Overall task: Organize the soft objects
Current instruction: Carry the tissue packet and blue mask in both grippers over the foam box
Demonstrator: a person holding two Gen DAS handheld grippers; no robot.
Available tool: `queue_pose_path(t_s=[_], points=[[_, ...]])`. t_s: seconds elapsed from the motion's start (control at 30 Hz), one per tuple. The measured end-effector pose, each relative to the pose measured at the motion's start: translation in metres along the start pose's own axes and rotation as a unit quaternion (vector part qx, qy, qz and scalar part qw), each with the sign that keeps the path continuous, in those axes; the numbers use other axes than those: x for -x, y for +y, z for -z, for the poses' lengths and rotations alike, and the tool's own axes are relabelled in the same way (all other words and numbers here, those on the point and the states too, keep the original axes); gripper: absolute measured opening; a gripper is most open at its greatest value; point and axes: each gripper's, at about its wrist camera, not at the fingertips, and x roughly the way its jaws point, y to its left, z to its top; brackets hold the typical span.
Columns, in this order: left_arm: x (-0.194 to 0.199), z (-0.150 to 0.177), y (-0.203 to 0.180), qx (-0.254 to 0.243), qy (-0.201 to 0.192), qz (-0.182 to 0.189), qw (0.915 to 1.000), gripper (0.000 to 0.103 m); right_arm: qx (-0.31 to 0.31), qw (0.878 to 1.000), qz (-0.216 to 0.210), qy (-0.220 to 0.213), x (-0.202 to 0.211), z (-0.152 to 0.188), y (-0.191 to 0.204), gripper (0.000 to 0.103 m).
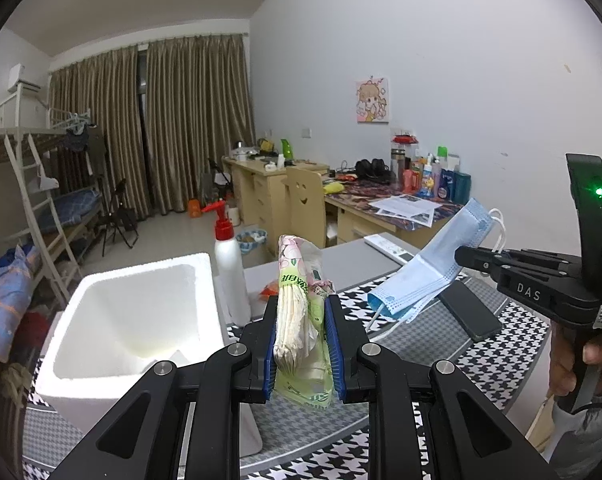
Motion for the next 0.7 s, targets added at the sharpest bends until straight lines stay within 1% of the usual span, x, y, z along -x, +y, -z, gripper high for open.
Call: queue_pose_path(t_s=[0.4,0.7], points=[[-0.004,-0.018,0.011,0.006,-0.018,-0.019,0.9996,0.023,-0.005,1.0,-0.008,-0.017,-0.004,-0.012,0.0,0.005],[0.0,-0.026,0.017,0.001,-0.026,-0.032,0.9992,0.023,0.001,0.999,-0.022,-0.034,-0.001,-0.023,0.011,0.005]])
